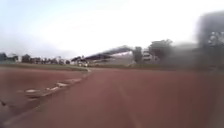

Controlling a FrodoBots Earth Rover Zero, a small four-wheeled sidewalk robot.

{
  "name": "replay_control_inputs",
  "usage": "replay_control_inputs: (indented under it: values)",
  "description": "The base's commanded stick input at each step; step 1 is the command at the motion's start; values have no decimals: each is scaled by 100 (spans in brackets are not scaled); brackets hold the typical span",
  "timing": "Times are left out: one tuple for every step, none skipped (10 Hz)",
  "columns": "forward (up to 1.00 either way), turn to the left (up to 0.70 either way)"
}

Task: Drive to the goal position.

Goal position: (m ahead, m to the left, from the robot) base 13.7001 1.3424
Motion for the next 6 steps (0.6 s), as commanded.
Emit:
replay_control_inputs:
  values:
    - [70, -32]
    - [70, -10]
    - [70, 0]
    - [70, 0]
    - [70, 0]
    - [70, 0]
